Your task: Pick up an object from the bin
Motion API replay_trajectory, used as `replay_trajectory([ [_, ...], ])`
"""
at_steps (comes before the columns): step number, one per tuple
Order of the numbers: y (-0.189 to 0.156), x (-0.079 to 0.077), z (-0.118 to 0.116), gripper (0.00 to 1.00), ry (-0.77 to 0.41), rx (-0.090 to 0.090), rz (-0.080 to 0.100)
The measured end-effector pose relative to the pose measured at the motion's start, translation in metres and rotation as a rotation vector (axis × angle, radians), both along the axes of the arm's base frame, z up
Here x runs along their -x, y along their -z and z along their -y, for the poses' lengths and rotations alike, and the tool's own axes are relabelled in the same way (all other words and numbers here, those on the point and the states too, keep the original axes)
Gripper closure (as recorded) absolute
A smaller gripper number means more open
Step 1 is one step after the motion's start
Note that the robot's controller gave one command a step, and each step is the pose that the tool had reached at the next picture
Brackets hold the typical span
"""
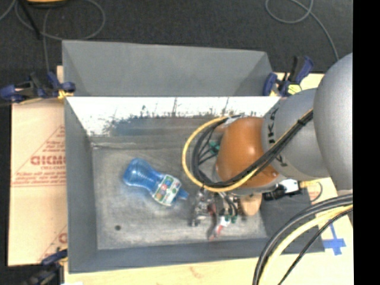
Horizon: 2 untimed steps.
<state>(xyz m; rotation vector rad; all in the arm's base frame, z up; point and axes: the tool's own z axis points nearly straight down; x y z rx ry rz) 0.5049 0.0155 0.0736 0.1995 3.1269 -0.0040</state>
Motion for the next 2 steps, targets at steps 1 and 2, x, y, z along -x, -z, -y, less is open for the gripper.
replay_trajectory([
  [1, 0.002, 0.0015, -0.0014, 0.0, -0.001, -0.002, -0.004],
  [2, 0.002, 0.0015, -0.0015, 0.0, 0.0, -0.002, -0.004],
])
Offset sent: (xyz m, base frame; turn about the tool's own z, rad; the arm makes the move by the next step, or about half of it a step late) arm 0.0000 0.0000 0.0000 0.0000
